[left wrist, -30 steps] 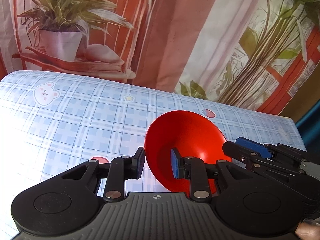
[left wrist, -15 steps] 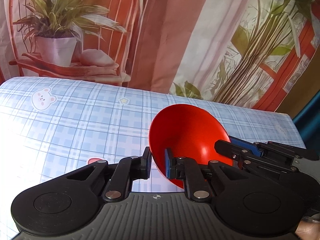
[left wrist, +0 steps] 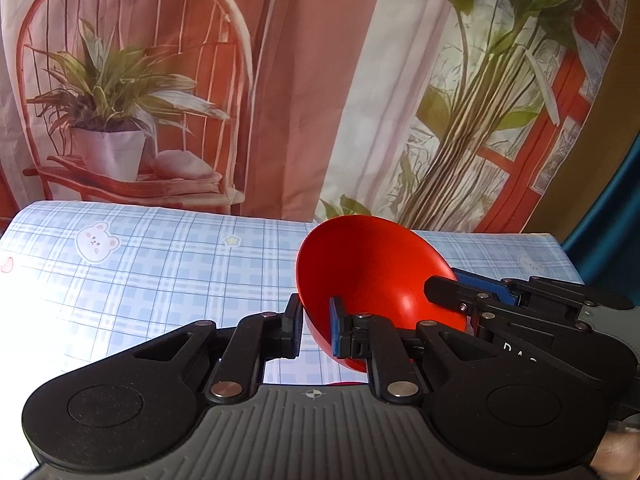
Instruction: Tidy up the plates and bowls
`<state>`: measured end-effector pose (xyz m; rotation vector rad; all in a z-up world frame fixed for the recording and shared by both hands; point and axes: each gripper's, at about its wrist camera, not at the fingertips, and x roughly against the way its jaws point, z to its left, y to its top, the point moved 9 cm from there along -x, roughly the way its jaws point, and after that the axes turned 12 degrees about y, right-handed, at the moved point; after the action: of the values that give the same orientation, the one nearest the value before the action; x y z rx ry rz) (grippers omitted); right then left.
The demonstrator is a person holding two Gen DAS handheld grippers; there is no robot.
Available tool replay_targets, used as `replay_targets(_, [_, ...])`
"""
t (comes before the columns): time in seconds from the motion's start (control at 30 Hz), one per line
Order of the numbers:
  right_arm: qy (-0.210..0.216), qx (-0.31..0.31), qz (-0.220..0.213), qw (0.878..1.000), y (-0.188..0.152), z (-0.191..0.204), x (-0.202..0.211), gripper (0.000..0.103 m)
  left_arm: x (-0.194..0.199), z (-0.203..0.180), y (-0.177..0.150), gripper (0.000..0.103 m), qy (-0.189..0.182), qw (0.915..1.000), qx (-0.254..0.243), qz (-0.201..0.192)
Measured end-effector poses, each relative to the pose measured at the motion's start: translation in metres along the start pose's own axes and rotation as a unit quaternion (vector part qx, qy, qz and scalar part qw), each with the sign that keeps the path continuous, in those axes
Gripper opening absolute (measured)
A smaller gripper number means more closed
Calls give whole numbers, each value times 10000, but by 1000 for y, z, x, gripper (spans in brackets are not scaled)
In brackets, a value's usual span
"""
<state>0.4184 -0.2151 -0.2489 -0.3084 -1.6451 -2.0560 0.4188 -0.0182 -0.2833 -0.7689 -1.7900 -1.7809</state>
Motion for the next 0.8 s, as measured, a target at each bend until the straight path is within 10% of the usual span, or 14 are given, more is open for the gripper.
replay_targets(0.8, [-17, 276, -208, 9994, -11, 45, 74, 13, 79, 2, -31, 15, -77, 9994, 49, -346])
